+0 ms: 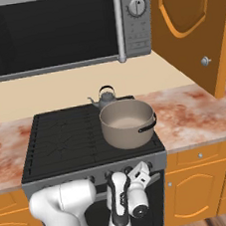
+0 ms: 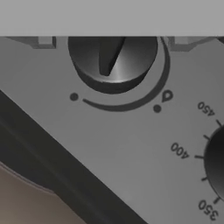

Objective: Pick the kettle from the cabinet and place it on a stove burner. Then pick the pot from the counter and place it on another stove burner. Finally, turn both burners on.

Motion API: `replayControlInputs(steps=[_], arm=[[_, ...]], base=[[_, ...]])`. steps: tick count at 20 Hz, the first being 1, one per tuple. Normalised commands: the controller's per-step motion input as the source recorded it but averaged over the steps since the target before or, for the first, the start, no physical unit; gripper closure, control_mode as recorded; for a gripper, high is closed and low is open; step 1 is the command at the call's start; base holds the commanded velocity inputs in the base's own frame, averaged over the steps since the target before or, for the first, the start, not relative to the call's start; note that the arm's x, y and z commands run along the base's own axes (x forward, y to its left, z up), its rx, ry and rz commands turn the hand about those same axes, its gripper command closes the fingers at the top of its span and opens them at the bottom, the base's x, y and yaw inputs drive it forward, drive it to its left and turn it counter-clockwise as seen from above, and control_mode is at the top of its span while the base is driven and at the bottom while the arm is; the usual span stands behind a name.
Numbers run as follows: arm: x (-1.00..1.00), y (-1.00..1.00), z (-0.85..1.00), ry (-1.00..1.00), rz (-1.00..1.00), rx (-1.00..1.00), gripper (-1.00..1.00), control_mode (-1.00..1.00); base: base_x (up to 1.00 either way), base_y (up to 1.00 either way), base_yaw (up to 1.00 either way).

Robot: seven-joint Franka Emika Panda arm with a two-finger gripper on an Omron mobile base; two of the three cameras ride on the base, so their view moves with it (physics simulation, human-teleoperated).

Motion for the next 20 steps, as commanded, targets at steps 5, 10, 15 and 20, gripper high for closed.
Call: replayControlInputs(steps=[5,10,15,20], arm=[[-0.05,0.0,0.07,-0.06,0.0,-0.05,-1.0,-1.0],[-0.06,0.0,0.05,-0.04,0.0,-0.06,-1.0,-1.0],[-0.01,0.04,0.01,0.0,0.0,-0.07,1.0,-1.0],[0.0,0.05,0.01,0.0,0.0,-0.06,1.0,-1.0]], base=[[0.0,0.0,0.0],[0.0,0.0,0.0],[0.0,0.0,0.0],[0.0,0.0,0.0]])
